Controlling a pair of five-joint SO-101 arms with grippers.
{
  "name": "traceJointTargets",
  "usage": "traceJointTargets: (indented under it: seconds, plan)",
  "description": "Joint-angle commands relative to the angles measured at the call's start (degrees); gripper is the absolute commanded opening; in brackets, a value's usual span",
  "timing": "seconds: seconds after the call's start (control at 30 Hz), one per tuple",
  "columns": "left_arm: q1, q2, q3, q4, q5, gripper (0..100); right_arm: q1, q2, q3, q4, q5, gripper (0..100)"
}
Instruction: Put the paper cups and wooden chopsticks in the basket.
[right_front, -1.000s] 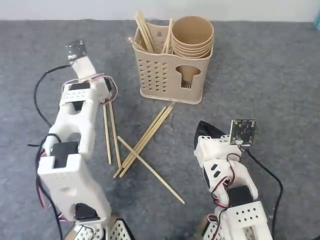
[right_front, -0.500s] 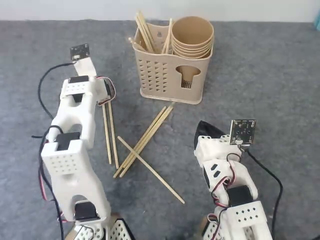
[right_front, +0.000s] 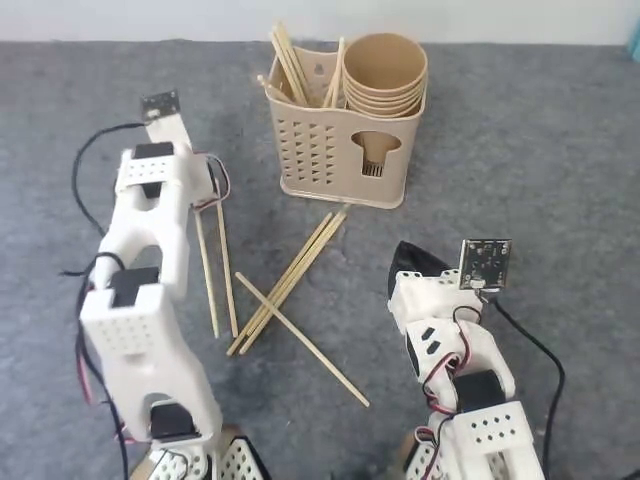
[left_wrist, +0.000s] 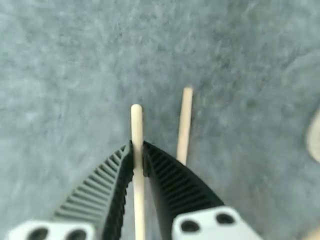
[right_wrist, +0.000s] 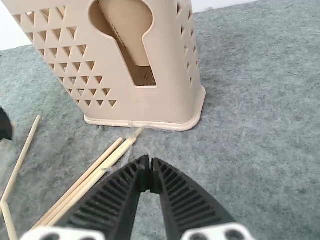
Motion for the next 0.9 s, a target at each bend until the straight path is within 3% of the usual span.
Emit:
traceJointTargets:
  seconds: [0.0,0.1,0.27,0.47,0.67,0.73,0.87]
  plan:
    - [-0.18,-13.98,-0.22,7.12,-0.7,1,0.31,-1.36,0.88,0.31,0.88,0.8]
    - [-0.09,-23.12,5.49,6.95,-0.97,1,0.31,-1.36,0.88,0.4,0.97,0.9]
    - [0.97,-40.88,21.85,-0.53,-1.05,1,-1.45,-1.71,-0.44,5.76,1.14,0.9]
    - [1.05,-61.27,45.05,-14.07,-0.7,1,-9.8,-1.71,-6.07,22.37,16.18,0.9]
    - [0.7,-75.69,61.49,-22.77,-0.44,1,-16.84,-1.01,-8.35,27.38,17.67,1.0]
    - [-1.23,-78.95,64.66,-24.18,1.41,1,-19.38,-1.01,-10.46,29.41,17.76,2.0]
    - [-9.58,-83.16,67.56,-29.1,10.29,1,-23.96,-0.31,-16.0,32.92,17.05,13.8]
